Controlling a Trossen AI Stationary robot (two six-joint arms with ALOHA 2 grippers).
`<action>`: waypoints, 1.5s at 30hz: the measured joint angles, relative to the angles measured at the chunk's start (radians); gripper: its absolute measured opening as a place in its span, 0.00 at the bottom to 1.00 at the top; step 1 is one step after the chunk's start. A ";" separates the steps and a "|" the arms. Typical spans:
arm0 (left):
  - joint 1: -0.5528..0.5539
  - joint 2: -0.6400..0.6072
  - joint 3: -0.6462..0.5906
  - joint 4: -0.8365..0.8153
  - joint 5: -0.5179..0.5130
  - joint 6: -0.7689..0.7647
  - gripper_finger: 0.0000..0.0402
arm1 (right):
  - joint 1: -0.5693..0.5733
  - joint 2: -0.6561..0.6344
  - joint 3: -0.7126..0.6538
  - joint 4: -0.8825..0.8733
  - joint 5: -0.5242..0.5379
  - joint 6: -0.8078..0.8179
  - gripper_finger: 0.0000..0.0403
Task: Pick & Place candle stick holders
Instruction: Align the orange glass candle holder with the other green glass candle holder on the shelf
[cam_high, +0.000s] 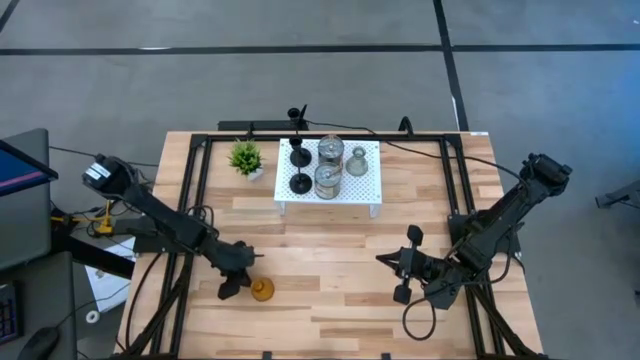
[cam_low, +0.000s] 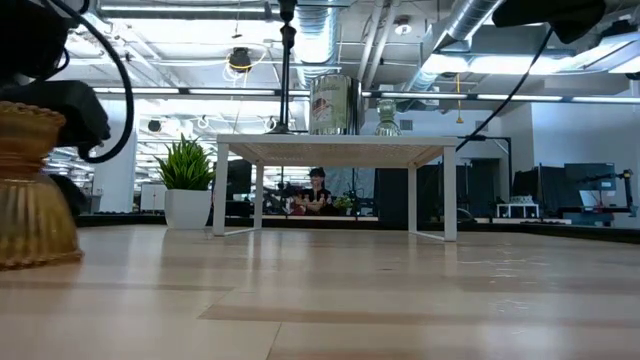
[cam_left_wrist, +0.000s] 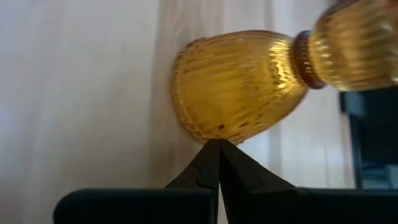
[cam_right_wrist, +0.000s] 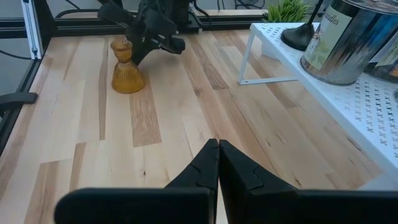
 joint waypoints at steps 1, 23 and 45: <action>0.000 0.021 0.000 0.043 -0.001 0.000 0.01 | 0.000 0.000 0.000 0.000 0.000 0.000 0.00; 0.003 0.476 0.216 0.489 -0.105 0.319 0.01 | -0.003 0.000 0.000 -0.002 0.000 0.000 0.00; 0.003 0.475 0.226 0.569 -0.092 0.337 0.01 | 0.000 0.000 0.000 -0.014 -0.002 0.000 0.00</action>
